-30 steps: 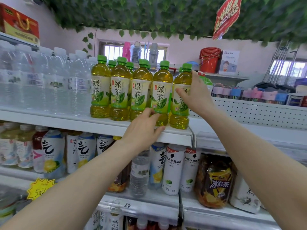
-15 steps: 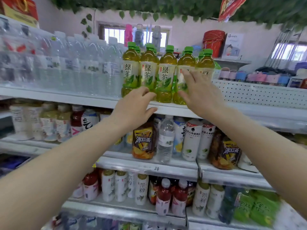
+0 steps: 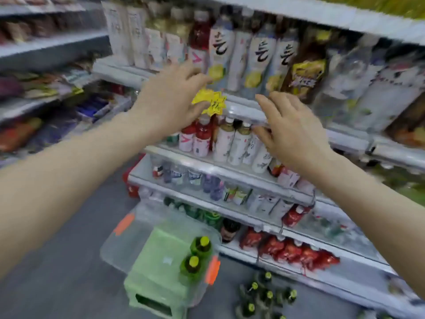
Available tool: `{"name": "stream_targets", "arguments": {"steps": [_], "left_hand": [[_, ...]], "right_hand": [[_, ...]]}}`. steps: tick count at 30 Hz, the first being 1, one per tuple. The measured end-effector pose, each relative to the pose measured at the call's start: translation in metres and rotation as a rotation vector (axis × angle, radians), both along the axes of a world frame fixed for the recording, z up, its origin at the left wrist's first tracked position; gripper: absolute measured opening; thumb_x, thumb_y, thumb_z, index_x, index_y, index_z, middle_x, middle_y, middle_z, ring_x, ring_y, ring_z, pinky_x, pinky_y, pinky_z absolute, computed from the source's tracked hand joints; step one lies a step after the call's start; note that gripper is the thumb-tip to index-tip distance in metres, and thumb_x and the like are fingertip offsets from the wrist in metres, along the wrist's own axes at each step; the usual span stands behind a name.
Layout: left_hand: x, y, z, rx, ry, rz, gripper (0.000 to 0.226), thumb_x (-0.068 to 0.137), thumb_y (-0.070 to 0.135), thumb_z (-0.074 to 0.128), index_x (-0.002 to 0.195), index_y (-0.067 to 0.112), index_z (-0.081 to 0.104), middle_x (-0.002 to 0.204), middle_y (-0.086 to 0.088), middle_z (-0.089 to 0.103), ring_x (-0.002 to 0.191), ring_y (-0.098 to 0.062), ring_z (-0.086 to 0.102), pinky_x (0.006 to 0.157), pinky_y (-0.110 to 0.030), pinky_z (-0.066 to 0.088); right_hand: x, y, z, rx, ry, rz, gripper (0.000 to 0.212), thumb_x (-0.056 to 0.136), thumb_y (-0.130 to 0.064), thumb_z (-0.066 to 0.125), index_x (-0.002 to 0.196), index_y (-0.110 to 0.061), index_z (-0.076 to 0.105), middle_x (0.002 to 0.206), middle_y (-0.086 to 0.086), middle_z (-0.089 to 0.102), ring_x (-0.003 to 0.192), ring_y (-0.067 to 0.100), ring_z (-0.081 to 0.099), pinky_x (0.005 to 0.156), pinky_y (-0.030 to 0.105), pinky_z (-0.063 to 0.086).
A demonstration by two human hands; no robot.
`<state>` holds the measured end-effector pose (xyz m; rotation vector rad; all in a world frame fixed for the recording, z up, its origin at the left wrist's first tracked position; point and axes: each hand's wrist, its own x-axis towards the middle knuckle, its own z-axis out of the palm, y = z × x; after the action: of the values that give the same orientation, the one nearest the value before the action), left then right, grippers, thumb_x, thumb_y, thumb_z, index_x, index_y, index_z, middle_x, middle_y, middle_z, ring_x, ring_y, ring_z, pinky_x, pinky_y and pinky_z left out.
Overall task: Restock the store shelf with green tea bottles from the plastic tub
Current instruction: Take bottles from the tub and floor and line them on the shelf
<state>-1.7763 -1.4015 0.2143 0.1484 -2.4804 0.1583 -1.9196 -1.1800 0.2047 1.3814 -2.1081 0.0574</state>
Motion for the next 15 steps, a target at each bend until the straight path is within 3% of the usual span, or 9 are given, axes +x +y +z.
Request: {"name": "stream_targets", "arguments": {"steps": [3, 9, 13, 15], "left_hand": [[0.039, -0.025, -0.058, 0.095, -0.036, 0.044, 0.048, 0.09, 0.041, 0.051, 0.126, 0.01, 0.057, 0.124, -0.016, 0.056, 0.109, -0.038, 0.054, 0.084, -0.045, 0.045], [0.108, -0.044, -0.188, 0.346, -0.125, 0.178, 0.044, 0.091, 0.039, 0.052, 0.126, 0.012, 0.059, 0.122, -0.011, 0.058, 0.105, -0.035, 0.055, 0.087, -0.043, 0.048], [0.143, -0.021, -0.28, 0.561, -0.24, 0.266, 0.048, 0.09, 0.044, 0.044, 0.125, 0.015, 0.061, 0.121, -0.008, 0.06, 0.108, -0.032, 0.057, 0.088, -0.041, 0.051], [0.157, -0.003, -0.328, 0.637, -0.309, 0.277, 0.045, 0.09, 0.042, 0.048, 0.122, 0.014, 0.064, 0.117, -0.009, 0.063, 0.106, -0.033, 0.06, 0.086, -0.04, 0.052]], "right_hand": [[0.033, -0.025, -0.066, 0.066, -0.086, 0.073, 0.056, 0.094, -0.04, 0.046, 0.135, -0.002, 0.05, 0.124, 0.022, 0.055, 0.11, 0.043, 0.053, 0.082, 0.052, 0.05], [0.081, -0.062, -0.2, 0.249, -0.348, 0.231, 0.058, 0.093, -0.044, 0.045, 0.137, -0.007, 0.05, 0.128, 0.018, 0.055, 0.112, 0.039, 0.054, 0.089, 0.047, 0.05], [0.097, -0.059, -0.291, 0.402, -0.504, 0.282, 0.057, 0.091, -0.042, 0.053, 0.136, -0.007, 0.052, 0.121, 0.016, 0.059, 0.099, 0.037, 0.06, 0.078, 0.044, 0.054], [0.099, -0.051, -0.336, 0.524, -0.573, 0.225, 0.058, 0.085, -0.04, 0.067, 0.131, -0.007, 0.056, 0.111, 0.015, 0.063, 0.087, 0.036, 0.064, 0.065, 0.04, 0.056]]}}
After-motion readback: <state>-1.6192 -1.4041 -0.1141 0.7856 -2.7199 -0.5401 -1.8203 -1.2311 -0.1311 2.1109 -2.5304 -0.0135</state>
